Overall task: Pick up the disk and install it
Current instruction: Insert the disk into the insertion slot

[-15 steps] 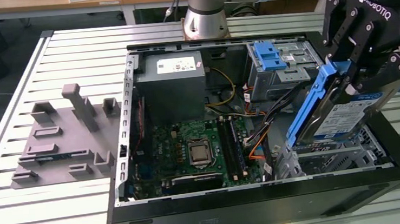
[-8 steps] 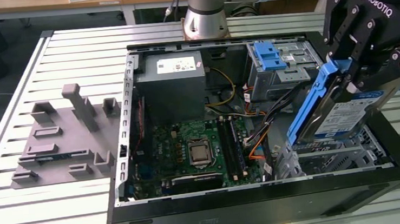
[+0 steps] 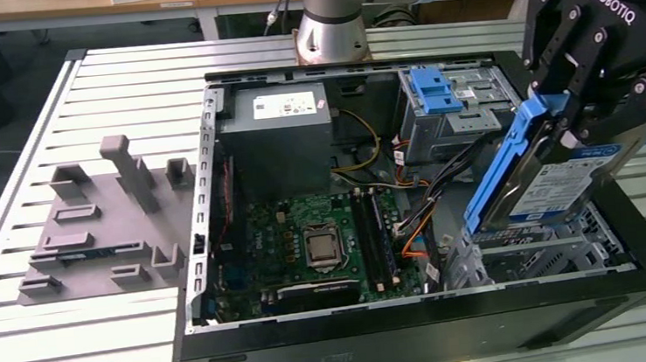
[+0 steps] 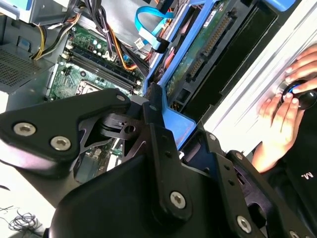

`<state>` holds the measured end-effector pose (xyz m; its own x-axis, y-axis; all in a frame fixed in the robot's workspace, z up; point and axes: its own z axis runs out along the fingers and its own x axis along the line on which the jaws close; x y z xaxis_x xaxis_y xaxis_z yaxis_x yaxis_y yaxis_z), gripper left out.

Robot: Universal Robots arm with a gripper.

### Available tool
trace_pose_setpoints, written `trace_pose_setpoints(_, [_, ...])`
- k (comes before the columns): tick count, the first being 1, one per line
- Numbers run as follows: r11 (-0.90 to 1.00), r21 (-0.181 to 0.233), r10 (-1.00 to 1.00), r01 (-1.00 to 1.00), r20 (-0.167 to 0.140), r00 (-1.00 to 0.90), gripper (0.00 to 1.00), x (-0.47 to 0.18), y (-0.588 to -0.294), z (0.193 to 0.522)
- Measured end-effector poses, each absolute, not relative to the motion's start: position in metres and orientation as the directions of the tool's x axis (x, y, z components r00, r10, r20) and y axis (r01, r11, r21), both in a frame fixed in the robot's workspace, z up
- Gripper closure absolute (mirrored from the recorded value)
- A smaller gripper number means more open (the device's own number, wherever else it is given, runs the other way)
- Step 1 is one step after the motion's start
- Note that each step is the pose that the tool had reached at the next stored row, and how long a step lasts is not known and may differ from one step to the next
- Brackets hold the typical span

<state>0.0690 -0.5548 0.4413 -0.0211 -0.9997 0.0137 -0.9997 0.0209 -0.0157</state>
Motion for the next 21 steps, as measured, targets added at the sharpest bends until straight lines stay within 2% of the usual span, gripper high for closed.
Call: trace_pose_setpoints(21, [0.021,-0.027,-1.000,-0.999,0.014,-0.021,0.64,0.0690,-0.5608,0.4370])
